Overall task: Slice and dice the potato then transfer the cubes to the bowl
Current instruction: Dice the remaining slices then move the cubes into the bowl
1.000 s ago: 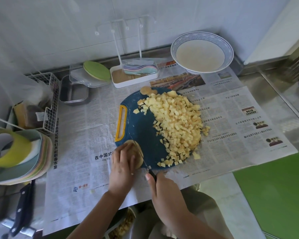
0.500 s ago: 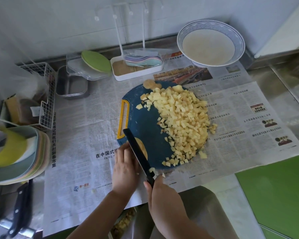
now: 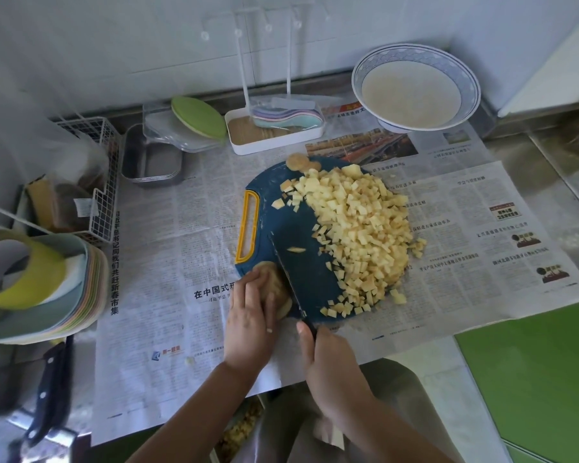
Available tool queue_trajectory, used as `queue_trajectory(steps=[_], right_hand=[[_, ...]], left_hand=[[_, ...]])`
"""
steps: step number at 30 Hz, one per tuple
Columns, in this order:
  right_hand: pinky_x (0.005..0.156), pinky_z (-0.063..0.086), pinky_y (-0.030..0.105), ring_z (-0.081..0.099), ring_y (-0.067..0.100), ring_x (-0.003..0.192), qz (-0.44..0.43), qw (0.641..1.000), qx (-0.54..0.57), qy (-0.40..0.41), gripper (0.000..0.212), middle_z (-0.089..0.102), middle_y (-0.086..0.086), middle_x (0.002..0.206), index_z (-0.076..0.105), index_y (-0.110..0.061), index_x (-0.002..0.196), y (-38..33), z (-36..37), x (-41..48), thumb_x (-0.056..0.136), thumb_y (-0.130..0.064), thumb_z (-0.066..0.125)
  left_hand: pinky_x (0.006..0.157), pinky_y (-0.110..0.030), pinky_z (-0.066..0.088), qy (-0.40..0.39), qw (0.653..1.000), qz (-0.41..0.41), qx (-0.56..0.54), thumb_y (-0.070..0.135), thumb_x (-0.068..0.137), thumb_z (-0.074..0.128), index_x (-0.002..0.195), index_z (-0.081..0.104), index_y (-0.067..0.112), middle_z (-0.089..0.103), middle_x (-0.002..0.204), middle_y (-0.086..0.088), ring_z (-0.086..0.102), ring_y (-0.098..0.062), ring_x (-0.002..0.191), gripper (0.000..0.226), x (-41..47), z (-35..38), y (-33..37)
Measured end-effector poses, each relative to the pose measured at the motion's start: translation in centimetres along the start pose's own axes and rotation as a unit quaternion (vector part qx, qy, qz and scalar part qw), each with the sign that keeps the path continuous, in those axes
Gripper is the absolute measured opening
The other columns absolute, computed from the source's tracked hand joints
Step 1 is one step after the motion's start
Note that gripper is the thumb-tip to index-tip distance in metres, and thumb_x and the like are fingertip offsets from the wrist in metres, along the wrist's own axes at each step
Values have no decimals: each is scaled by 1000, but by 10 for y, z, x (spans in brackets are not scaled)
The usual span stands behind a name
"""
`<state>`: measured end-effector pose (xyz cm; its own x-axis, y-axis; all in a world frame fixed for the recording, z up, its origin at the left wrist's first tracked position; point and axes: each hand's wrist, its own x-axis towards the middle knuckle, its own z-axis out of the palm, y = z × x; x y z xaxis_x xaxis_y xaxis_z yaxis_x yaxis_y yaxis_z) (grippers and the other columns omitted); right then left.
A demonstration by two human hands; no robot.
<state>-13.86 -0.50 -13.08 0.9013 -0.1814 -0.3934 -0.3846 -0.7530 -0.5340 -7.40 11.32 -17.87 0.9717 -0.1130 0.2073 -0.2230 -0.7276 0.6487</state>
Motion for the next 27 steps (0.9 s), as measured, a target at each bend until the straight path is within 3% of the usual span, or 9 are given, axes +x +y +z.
queue_trajectory(steps=[6, 11, 19, 23, 27], right_hand=[[52, 32, 18, 47, 10, 65, -18, 999, 24, 13, 48, 51, -4, 76, 54, -15, 89, -1, -2, 12, 101, -48, 21], [52, 30, 18, 47, 11, 62, -51, 997, 51, 26, 46, 51, -3, 69, 48, -17, 79, 10, -6, 1, 97, -49, 22], [53, 34, 19, 42, 4, 61, -95, 995, 5, 10, 67, 44, -9, 72, 45, -20, 89, -3, -11, -13, 80, -63, -7], [56, 34, 19, 45, 9, 73, -80, 997, 9, -20, 57, 47, -7, 82, 41, -22, 93, -6, -10, -14, 86, -60, 0], [54, 34, 16, 44, 6, 71, -68, 997, -5, -36, 86, 46, -9, 82, 46, -20, 101, -8, -11, -13, 65, -66, -17]], left_hand=[[88, -27, 42, -7, 1000, 19, -2, 31, 94, 40, 122, 53, -2, 51, 122, -13, 48, -19, 113, 45, -3, -2, -1], [87, -31, 44, -9, 1000, 20, -7, 31, 95, 40, 123, 51, 0, 50, 123, -14, 52, -26, 110, 44, -4, -1, -2], [79, -28, 46, -3, 999, 37, -15, 28, 95, 41, 118, 48, 5, 50, 119, -13, 52, -20, 102, 34, -3, -2, -3], [84, -29, 45, 1, 999, 32, -12, 29, 95, 38, 119, 52, -1, 51, 117, -14, 52, -20, 103, 41, -3, -1, -3], [89, -25, 42, 5, 999, 45, -19, 27, 94, 39, 120, 48, 4, 52, 117, -14, 49, -18, 105, 36, -2, 0, -5]])
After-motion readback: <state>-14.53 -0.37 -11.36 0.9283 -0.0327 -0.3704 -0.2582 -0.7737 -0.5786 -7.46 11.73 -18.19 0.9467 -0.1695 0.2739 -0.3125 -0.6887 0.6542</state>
